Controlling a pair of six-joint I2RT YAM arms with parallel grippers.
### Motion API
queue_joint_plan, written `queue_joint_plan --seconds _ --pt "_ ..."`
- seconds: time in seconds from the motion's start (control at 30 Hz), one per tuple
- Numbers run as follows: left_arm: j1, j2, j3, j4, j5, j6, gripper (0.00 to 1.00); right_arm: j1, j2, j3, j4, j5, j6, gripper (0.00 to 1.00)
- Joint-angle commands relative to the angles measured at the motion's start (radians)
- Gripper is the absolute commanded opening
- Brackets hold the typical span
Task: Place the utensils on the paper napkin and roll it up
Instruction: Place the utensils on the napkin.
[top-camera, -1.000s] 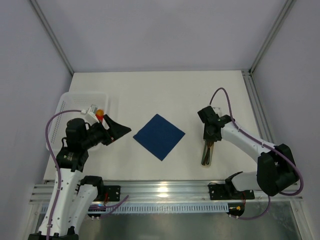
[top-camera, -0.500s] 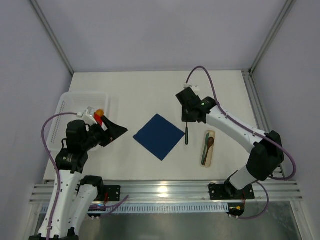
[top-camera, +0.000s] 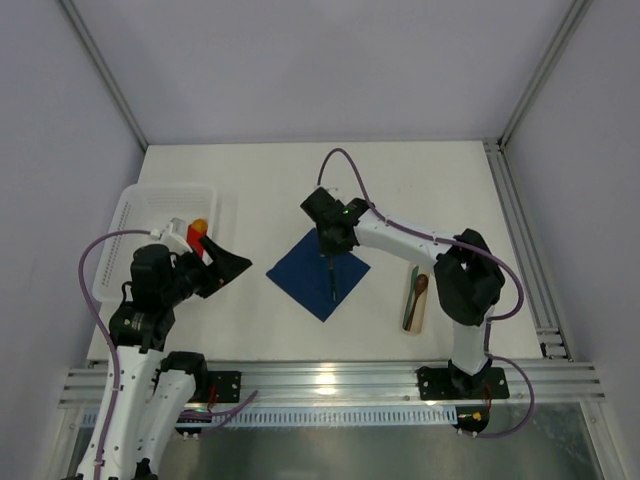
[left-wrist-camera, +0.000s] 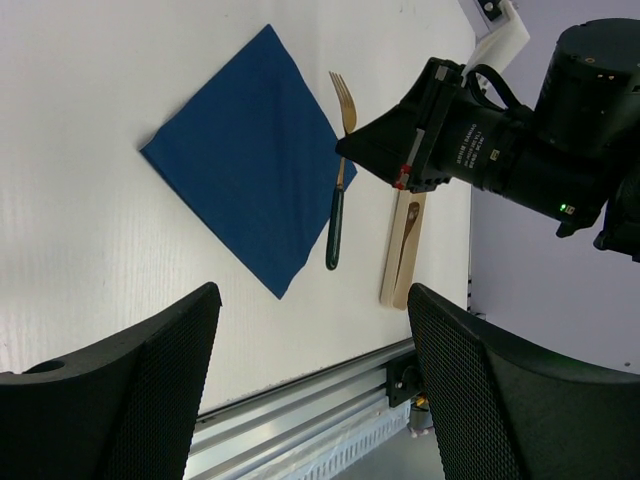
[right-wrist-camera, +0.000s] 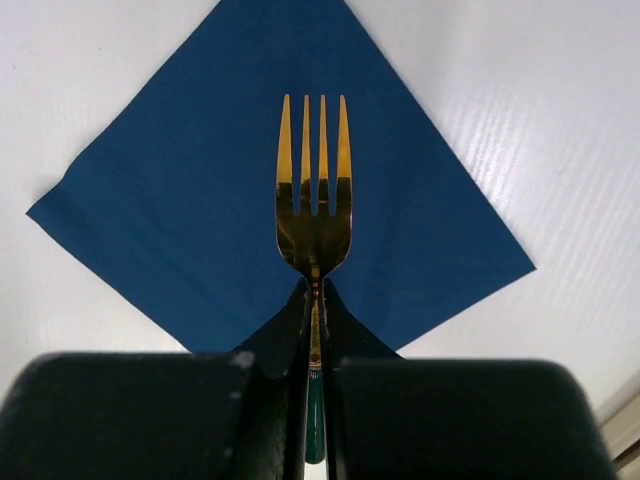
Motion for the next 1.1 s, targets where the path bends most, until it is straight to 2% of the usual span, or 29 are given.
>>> queue_joint_plan --seconds 0.0,0.6,1.07 --pt "-0.004 -0.004 0.016 0.000 0.000 0.016 0.78 0.014 0.029 0.048 0.059 -0.026 0.038 0.04" --pt "-0.004 -0.013 0.025 -0.014 0.016 0.022 0.78 0.015 0.204 0.176 0.091 -0.036 0.018 0.04" --pt "-0.004 -0.019 0.018 -0.019 0.028 0.028 0.78 -0.037 0.223 0.183 0.109 -0.089 -0.002 0.04"
